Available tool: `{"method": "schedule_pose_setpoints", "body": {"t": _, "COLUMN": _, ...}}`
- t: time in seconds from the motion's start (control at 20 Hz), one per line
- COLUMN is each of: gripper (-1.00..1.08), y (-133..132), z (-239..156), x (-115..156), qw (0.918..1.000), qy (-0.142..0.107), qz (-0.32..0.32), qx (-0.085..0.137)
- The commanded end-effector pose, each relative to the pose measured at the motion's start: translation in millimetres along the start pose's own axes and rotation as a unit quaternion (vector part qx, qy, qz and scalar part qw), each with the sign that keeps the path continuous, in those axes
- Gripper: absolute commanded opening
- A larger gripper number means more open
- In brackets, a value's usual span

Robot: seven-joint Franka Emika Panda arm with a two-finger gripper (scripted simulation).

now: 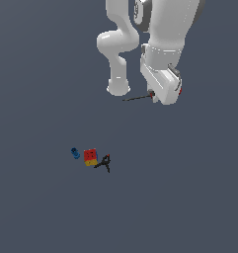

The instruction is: Pick up a designated object from a clutter of objects.

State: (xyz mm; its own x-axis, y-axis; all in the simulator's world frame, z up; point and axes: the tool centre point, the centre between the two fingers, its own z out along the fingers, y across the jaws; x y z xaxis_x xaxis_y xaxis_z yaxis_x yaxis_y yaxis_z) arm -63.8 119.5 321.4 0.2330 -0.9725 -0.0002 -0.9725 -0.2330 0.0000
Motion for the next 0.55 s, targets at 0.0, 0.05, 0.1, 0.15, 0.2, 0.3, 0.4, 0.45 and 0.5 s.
{"method": "schedule_pose_setpoints", "body": {"t": 0.0, "gripper": -1.0, "y": 9, "z": -12, "x": 0, "qw": 1.0, "qy": 0.0, "qz": 0.0, "qx": 0.0}}
{"method": "schedule_pose_setpoints", "body": {"t": 0.05, "gripper": -1.0, "y": 11, "z": -16, "x": 0, "qw": 1.0, "qy": 0.0, "qz": 0.0, "qx": 0.0}}
{"method": "schedule_pose_setpoints", "body": {"t": 0.1, "gripper": -1.0, "y": 14, "z": -19, "x": 0, "qw": 1.0, "qy": 0.0, "qz": 0.0, "qx": 0.0}}
{"method": "schedule_pose_setpoints", "body": {"t": 0.15, "gripper": -1.0, "y": 16, "z": -22, "x": 0, "qw": 1.0, "qy": 0.0, "qz": 0.0, "qx": 0.0}}
{"method": "schedule_pose_setpoints", "body": {"t": 0.2, "gripper": -1.0, "y": 17, "z": -25, "x": 0, "qw": 1.0, "qy": 0.0, "qz": 0.0, "qx": 0.0}}
{"method": "schedule_pose_setpoints", "body": {"t": 0.3, "gripper": -1.0, "y": 20, "z": -29, "x": 0, "qw": 1.0, "qy": 0.0, "qz": 0.0, "qx": 0.0}}
{"method": "schedule_pose_setpoints", "body": {"t": 0.4, "gripper": -1.0, "y": 21, "z": -31, "x": 0, "qw": 1.0, "qy": 0.0, "qz": 0.0, "qx": 0.0}}
{"method": "schedule_pose_setpoints", "body": {"t": 0.45, "gripper": -1.0, "y": 21, "z": -32, "x": 0, "qw": 1.0, "qy": 0.0, "qz": 0.0, "qx": 0.0}}
{"method": "schedule_pose_setpoints", "body": {"t": 0.5, "gripper": -1.0, "y": 21, "z": -32, "x": 0, "qw": 1.0, "qy": 0.0, "qz": 0.0, "qx": 0.0}}
